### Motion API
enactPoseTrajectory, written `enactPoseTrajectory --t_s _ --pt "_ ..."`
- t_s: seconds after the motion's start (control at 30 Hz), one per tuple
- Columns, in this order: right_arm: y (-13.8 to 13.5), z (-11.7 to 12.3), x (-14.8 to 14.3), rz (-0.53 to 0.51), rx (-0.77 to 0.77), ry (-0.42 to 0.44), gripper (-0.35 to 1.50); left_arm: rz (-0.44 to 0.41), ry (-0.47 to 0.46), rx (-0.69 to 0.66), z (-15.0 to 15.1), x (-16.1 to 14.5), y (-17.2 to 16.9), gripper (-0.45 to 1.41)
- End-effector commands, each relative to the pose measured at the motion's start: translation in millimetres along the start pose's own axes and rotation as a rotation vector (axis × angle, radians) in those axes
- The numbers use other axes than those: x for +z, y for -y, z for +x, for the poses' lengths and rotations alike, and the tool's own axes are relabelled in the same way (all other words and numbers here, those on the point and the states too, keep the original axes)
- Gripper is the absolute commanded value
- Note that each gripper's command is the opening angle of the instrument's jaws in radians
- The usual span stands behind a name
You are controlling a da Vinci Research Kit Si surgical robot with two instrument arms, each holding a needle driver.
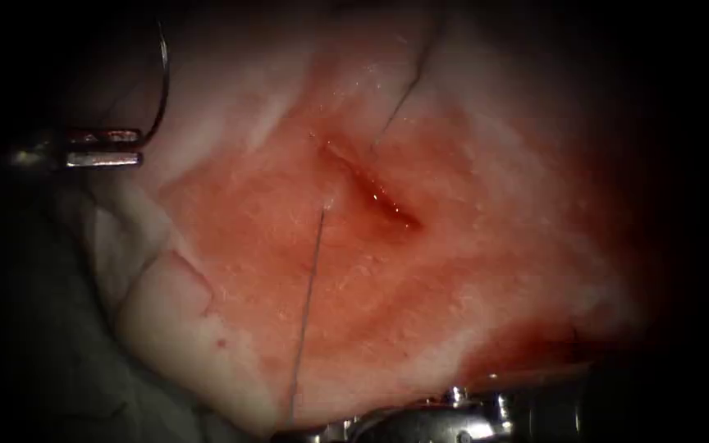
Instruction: Wound Closure
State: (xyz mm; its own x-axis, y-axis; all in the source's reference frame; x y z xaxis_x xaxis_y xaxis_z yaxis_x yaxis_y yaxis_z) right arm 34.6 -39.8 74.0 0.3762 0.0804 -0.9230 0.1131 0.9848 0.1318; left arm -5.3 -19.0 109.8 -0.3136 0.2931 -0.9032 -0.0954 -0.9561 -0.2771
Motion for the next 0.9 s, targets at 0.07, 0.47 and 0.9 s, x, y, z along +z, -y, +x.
enactPoseTrajectory --t_s 0.07,0.47,0.9 --pt "-1.0 0.4 -0.1 -0.057 0.014 -0.002 0.66 0.000 0.000 -0.002 -0.5 0.7 -0.4 -0.45" --pt "-10.4 -5.7 -3.9 -0.242 0.008 0.072 1.23 -0.002 0.003 -0.001 -0.5 0.6 -0.4 -0.45" --pt "-16.3 -13.1 2.3 -0.324 -0.024 0.151 1.11 -0.005 0.001 -0.007 -0.5 0.7 -0.4 -0.45"
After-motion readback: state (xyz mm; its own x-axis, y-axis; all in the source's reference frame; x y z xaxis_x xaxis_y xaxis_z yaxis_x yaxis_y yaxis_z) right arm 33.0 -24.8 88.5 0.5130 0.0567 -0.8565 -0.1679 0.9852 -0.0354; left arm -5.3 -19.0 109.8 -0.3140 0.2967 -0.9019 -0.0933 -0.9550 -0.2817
